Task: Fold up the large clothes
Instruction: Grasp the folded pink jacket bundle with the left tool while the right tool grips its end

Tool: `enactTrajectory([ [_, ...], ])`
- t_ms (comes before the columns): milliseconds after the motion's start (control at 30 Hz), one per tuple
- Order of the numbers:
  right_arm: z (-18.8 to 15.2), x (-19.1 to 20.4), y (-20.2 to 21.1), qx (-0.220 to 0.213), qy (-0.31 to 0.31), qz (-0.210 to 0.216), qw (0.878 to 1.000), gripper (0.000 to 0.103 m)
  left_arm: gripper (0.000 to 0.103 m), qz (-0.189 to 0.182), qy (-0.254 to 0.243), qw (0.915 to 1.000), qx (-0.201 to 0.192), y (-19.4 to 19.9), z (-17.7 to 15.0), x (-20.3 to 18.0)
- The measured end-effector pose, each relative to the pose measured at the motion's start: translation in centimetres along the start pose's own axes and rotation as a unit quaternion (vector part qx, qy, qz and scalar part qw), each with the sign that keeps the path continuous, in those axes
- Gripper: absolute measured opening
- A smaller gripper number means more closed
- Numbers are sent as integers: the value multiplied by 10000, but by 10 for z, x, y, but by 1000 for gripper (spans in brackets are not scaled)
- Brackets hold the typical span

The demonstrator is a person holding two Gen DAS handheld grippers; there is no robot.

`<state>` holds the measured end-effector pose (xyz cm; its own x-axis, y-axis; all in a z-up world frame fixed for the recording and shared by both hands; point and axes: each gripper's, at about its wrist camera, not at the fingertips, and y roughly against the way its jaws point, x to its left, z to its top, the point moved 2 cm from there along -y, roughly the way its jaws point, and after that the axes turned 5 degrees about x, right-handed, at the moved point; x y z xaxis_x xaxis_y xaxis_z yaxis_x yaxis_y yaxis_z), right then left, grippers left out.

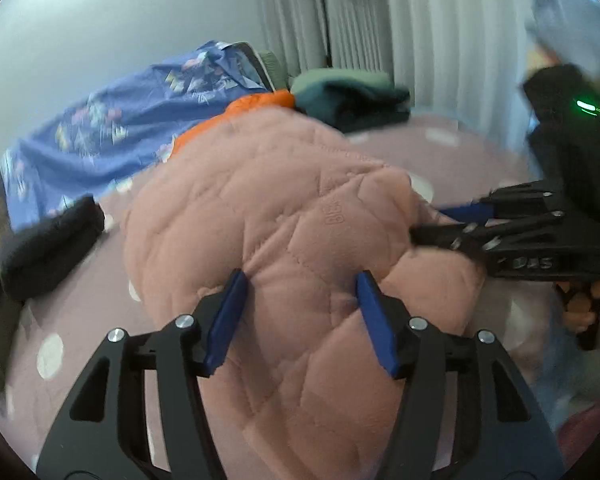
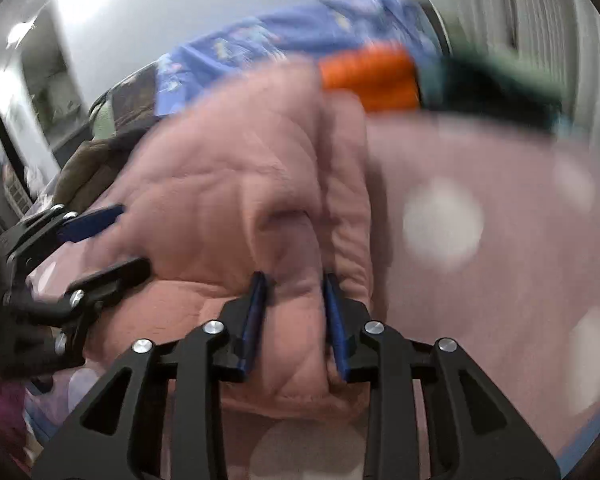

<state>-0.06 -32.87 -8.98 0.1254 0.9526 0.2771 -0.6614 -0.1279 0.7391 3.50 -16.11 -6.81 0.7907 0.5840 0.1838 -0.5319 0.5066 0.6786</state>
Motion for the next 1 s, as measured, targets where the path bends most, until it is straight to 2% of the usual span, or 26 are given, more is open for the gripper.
enactTrajectory([
  [67, 1, -1, 3, -44, -120, 30, 9999, 31, 59, 436, -358, 9984, -40, -3, -2, -16],
  [100, 3, 1, 6, -41, -111, -15, 9999, 31, 60, 584, -339, 9977, 36, -4, 1, -20],
  [167, 3, 5, 7, -19, -84, -61, 9999, 32, 62, 559, -238, 9981, 67, -3, 4, -20],
  [267, 4, 4, 19, -79, -141, 79, 9998, 40, 62, 416, -229, 9989, -9, 1, 1, -17],
  [300, 6, 2, 24, -129, -192, 123, 9997, 48, 62, 333, -158, 9993, -44, 3, -1, -14],
  [333, 5, 0, 31, -218, -273, 135, 9993, 63, 62, 277, -105, 9995, -62, 4, -1, -12],
  [400, 2, -9, 36, -256, -381, -29, 9989, 76, 62, 204, -10, 9998, -89, 5, -1, -9],
  [467, -5, -18, 32, -77, -525, 64, 9986, 76, 62, 199, -16, 9998, -88, 4, 1, -9],
  [533, -10, -31, 22, 133, -892, 389, 9952, 79, 63, 193, -38, 9998, -96, 4, 1, -10],
  [567, -14, -40, 15, 274, -1253, 702, 9892, 80, 63, 187, -38, 9998, -104, 4, 1, -10],
  [667, -19, -55, 7, 484, -1821, 1218, 9745, 82, 63, 177, -21, 9998, -117, 5, -1, -9],
  [800, -18, -53, 6, 515, -1750, 1239, 9754, 84, 64, 151, 14, 9998, -85, 4, 1, -9],
  [1000, -10, -49, -5, 628, -1888, 1502, 9684, 85, 66, 151, 33, 9998, -95, 4, 3, -9],
])
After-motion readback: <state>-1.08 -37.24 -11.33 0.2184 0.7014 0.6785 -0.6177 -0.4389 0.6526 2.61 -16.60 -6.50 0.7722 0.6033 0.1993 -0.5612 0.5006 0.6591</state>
